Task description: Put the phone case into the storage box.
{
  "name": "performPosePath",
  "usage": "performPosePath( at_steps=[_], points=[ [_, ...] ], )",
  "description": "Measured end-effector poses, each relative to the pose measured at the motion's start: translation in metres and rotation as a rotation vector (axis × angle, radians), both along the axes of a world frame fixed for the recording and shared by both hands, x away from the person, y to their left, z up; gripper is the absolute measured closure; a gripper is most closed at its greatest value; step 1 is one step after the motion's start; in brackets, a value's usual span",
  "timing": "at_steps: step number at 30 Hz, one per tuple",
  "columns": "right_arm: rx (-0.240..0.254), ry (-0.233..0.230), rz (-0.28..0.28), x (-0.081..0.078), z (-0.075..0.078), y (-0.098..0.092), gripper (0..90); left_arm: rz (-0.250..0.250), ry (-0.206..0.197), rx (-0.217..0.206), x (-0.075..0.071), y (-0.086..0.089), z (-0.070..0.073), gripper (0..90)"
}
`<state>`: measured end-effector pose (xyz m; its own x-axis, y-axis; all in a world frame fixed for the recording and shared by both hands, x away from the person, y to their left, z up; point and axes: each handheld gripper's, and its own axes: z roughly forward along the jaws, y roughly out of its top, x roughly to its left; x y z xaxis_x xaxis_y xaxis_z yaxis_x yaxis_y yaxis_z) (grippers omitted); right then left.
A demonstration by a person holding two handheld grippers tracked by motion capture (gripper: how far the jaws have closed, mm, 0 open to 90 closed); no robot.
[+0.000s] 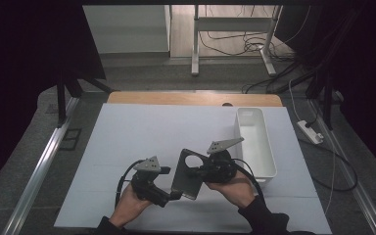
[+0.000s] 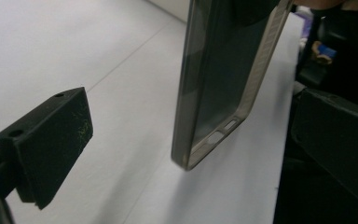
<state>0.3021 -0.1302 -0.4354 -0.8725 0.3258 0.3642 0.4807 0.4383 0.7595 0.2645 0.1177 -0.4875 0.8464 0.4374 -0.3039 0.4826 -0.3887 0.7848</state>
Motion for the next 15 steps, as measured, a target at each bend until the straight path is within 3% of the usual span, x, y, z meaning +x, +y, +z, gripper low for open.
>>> performPosePath(
  at_steps=[11,15],
  points=[
    [0.025,-0.022,0.073,-0.0064,0.0038,0.0055,85.5,-0.06,0.014,-0.016,-0.0019,-0.007,-0.0003,3.7],
    [0.027,-0.031,0.096,-0.0075,0.0041,0.0069,85.5,-0.093,0.01,-0.016,-0.0035,-0.007,0.0001,16.7]
  ],
)
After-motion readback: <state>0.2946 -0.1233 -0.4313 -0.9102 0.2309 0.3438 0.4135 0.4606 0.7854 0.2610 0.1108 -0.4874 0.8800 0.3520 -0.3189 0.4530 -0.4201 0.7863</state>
